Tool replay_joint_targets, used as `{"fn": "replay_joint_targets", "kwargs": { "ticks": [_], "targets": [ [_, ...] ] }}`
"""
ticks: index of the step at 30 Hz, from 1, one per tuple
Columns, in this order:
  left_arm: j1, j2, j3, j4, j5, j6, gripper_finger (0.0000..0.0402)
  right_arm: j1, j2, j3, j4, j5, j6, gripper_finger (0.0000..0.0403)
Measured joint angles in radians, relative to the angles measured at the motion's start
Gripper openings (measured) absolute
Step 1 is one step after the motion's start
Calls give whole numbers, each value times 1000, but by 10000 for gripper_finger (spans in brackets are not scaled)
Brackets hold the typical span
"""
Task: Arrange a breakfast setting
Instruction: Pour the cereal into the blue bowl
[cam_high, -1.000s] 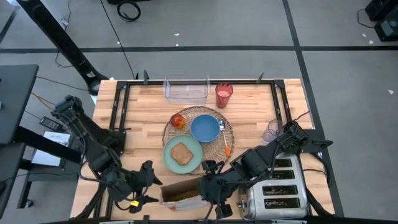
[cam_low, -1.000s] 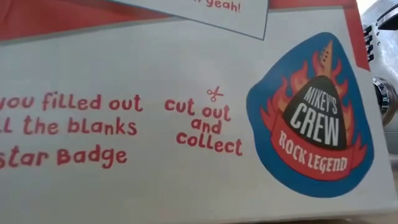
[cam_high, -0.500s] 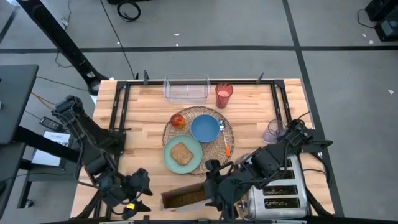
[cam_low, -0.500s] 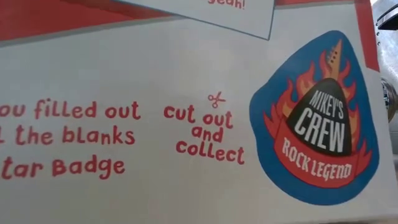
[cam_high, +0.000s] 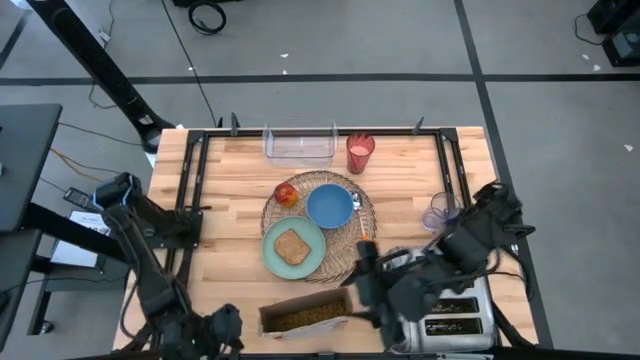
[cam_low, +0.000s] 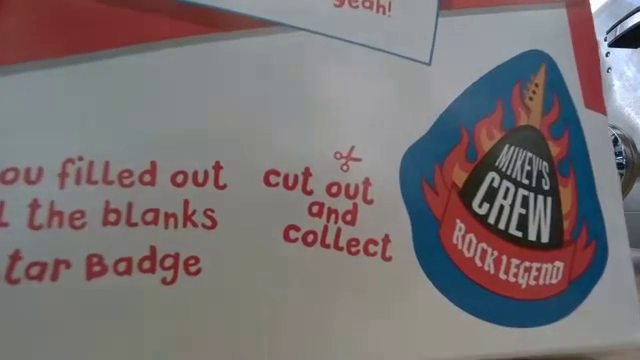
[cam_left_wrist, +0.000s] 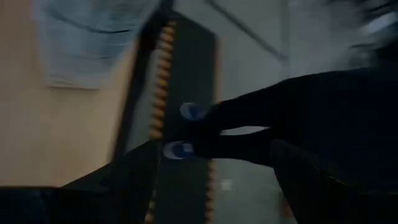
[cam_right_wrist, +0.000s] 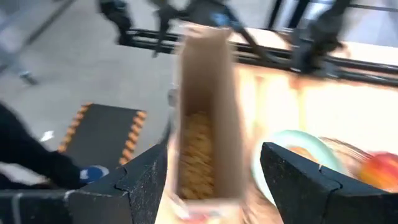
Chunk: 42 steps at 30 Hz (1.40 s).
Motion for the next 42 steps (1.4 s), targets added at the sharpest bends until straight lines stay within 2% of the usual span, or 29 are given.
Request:
{"fn": "replay_joint_targets", "kwargs": {
  "ticks": [3,6,9,12,17,23,29,33,35,40,42],
  "targets": [
    [-1,44,33,-120,-86,3,308,27,-37,0,-86,110,72,263],
    [0,73,25,-138,-168,22,309,52,-58,1,-202,149,198,263],
    [13,101,5,-124,-184,29,309,64,-46,1,-329,77,341,266],
    [24,123,-12,-73,-183,40,309,65,-21,-12,-384,-8,418,276],
    [26,142,-12,-20,-197,111,309,66,34,-91,-341,-59,381,310],
    [32,163,-12,-42,-301,173,309,62,85,-276,-183,-117,360,348],
    [59,195,-12,-40,-336,239,309,54,85,-471,51,-126,350,361],
    [60,196,-12,-48,-341,240,309,45,85,-562,153,-81,350,362],
    [65,196,-12,-61,-346,238,309,40,85,-587,184,-69,359,362],
    [75,196,-12,-61,-346,213,309,46,77,-571,170,-141,409,362],
    [79,196,-12,-55,-354,211,309,62,61,-555,168,-120,412,362]
  ]
}}
